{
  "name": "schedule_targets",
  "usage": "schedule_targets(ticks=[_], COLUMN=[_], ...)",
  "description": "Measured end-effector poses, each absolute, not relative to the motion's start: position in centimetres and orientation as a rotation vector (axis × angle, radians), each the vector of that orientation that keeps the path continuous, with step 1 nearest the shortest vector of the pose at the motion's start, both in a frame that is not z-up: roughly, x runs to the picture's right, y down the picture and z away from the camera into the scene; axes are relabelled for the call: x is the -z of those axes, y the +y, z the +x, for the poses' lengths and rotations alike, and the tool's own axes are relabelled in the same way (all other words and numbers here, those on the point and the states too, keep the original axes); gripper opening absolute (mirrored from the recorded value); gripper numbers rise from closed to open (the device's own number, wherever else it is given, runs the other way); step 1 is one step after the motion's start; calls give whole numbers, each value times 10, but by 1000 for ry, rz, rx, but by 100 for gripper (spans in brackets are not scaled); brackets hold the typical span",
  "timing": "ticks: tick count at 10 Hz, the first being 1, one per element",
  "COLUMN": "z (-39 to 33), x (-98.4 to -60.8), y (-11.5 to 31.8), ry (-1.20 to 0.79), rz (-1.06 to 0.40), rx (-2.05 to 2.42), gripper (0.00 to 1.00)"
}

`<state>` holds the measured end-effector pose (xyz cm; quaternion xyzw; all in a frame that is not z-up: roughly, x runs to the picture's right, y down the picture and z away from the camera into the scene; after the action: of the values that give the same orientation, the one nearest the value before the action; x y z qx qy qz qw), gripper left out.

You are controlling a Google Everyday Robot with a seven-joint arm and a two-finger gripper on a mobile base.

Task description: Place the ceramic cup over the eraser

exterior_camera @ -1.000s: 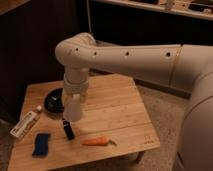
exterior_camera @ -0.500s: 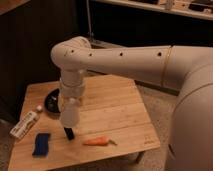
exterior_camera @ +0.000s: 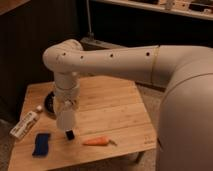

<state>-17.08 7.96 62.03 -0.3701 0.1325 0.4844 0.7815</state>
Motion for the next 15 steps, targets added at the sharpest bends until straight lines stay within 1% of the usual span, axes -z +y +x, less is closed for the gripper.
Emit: schedule_targets(ticks=[4, 5, 6, 8, 9, 10, 11, 12, 15], z=[-174, -174, -174, -172, -172, -172, -173, -175, -186], x=[-635, -638, -641, -645, -648, -650, -653, -657, -664], y=[84, 84, 84, 83, 82, 82, 81, 82, 92], ry=[307, 307, 309, 308, 307, 305, 305, 313, 332], rz=[-775, -774, -775, -798, -812, -822, -838, -860, -926], rx=[-1040, -1041, -1045, -1054, -1059, -1063, -1065, -1061, -1021], gripper=[16, 18, 25, 45, 57, 64, 74, 80, 80])
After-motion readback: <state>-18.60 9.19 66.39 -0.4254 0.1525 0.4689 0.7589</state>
